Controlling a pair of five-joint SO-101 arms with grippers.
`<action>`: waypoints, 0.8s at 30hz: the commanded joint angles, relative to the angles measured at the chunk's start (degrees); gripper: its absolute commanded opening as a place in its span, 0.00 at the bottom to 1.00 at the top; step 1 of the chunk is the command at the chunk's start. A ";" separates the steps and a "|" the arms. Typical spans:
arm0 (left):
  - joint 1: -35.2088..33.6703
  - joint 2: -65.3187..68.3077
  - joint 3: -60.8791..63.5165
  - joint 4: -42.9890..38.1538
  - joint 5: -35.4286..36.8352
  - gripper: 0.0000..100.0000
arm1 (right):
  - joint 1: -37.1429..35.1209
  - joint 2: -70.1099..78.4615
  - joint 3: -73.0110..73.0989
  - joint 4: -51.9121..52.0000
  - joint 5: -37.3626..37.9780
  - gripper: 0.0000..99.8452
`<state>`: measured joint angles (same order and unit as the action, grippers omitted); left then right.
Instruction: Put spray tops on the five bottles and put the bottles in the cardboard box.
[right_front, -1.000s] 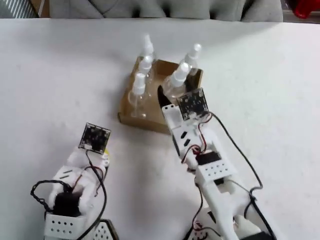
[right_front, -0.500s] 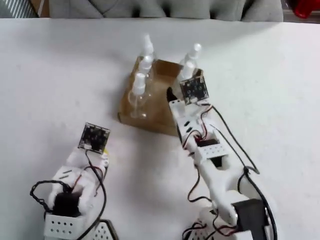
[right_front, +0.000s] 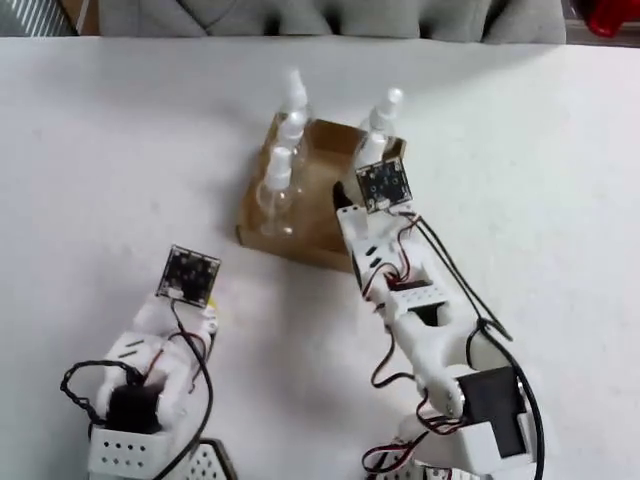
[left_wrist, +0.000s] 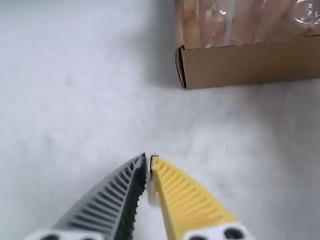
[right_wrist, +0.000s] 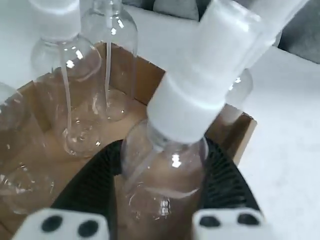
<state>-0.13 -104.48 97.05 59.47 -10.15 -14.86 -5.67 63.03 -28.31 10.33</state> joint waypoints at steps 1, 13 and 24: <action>-0.40 -0.22 0.00 0.00 -0.53 0.02 | 0.57 -0.04 -1.23 -0.48 0.44 0.02; -0.40 -0.22 0.00 0.18 -0.53 0.02 | 0.04 -0.13 0.88 -0.75 0.35 0.02; -0.40 -0.22 0.00 0.26 -0.53 0.02 | -0.75 -0.13 0.88 -0.75 0.26 0.02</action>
<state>-0.13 -104.48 97.05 59.47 -10.15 -14.86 -5.67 63.74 -28.66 10.33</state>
